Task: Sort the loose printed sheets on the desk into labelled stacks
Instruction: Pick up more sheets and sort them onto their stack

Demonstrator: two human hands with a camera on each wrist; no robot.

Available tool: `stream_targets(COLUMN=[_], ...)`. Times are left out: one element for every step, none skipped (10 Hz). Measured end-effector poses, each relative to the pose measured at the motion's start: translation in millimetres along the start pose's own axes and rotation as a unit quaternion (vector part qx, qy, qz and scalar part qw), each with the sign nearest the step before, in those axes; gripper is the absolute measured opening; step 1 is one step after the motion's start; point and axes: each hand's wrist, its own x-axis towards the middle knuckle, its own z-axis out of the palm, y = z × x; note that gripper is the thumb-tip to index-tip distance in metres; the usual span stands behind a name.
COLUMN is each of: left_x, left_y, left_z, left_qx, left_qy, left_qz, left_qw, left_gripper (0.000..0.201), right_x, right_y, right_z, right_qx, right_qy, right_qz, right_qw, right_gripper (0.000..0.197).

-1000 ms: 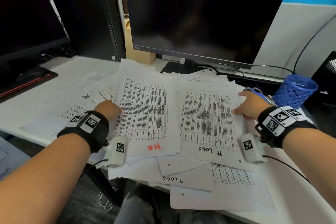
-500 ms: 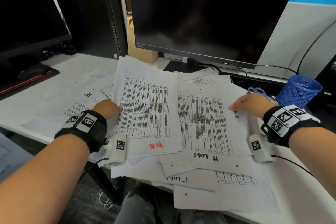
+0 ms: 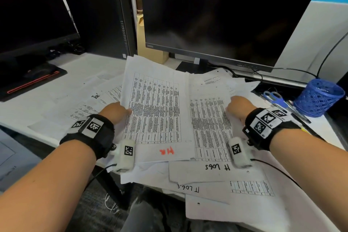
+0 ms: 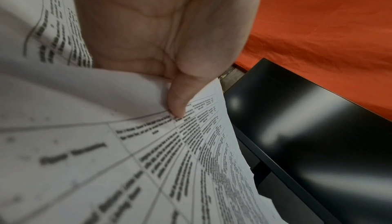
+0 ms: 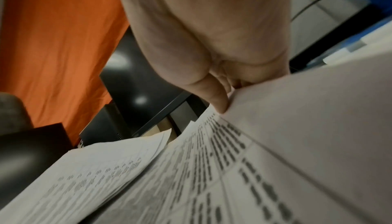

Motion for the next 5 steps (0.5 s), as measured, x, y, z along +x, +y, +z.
stream_targets(left_x=[1,2,-8,-13,-5], left_y=[-1,-2,5,5,-1], left_z=[0,1,2,2,0], left_qx=[0.000,0.007,0.031,0.049,0.008], left_qy=[-0.002,-0.009,-0.011,-0.004,-0.014], left_qz=[0.001,0.000,-0.001,0.006,0.004], left_qw=[1.000,1.000,0.999,0.999,1.000], left_gripper=[0.041,0.042,0.041,0.041,0.043], right_x=[-7,0,5,8,-2], right_y=[-15,-14,-14,-15,-11], right_z=[-3,-5,-7,-2,-8], right_qx=[0.224,0.177,0.128,0.117,0.143], right_qy=[-0.007,-0.010,-0.023,-0.045,0.010], right_qz=[0.049,0.060,0.047,0.035,0.039], right_qw=[0.973,0.982,0.990,0.991,0.989], right_gripper=[0.026,0.041,0.049,0.054,0.048])
